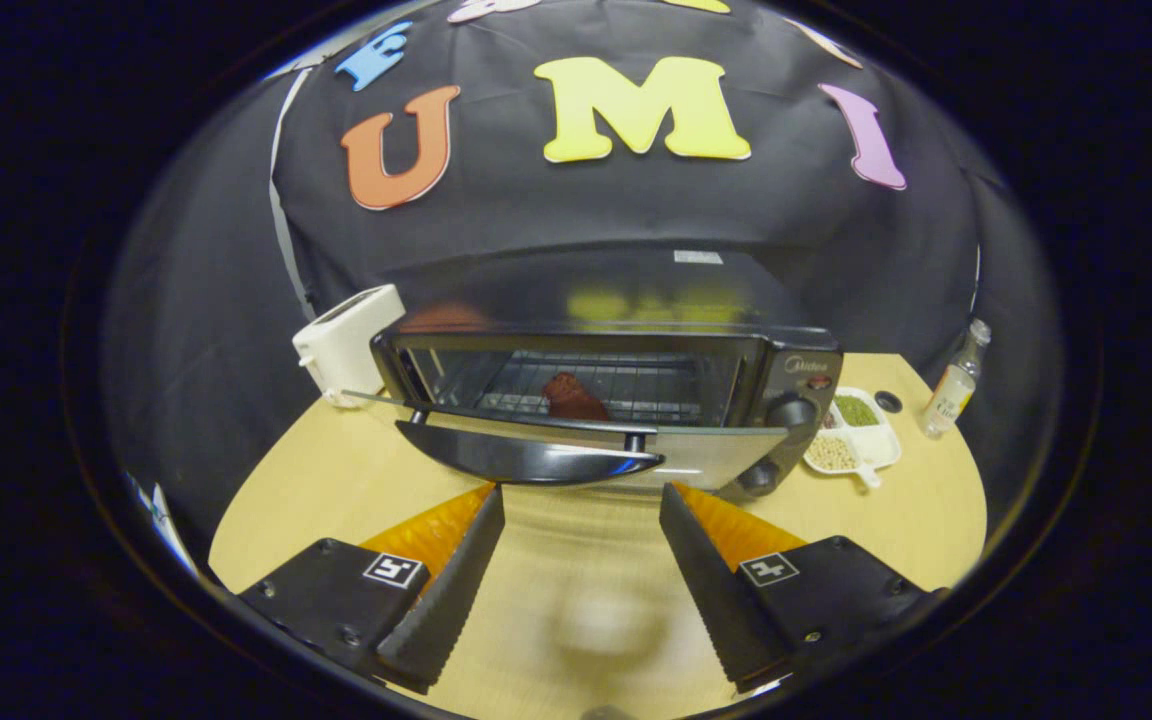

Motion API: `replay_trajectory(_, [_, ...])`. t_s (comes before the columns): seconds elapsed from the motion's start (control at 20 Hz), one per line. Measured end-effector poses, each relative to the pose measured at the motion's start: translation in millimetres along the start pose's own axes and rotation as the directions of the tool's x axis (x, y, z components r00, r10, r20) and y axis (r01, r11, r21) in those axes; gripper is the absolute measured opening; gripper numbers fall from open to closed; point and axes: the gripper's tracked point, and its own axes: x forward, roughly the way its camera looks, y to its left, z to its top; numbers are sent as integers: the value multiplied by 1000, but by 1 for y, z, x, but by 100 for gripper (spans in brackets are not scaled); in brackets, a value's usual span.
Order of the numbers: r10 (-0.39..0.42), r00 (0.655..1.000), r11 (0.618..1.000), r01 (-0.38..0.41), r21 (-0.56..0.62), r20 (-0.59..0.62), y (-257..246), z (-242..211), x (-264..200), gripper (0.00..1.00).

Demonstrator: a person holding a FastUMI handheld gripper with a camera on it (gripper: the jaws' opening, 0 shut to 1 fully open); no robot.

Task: Open the toaster oven, put the food inside, and close the toaster oven door.

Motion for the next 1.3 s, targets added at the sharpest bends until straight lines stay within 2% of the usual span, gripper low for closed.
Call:
replay_trajectory(0.25, [6, 1000, 1000, -5, -13, 11, 0, 9, 2, 100])
replay_trajectory(0.45, [13, 1000, 1000, -14, 21, 17, -8, 6, -8, 100])
replay_trajectory(0.65, [-28, 999, 999, 27, 27, 26, -37, -4, -34, 100])
replay_trajectory(0.9, [-132, 991, 991, 131, 21, 32, -83, -33, -98, 100])
replay_trajectory(1.3, [-294, 952, 956, 291, 45, 80, -135, -78, -241, 100])
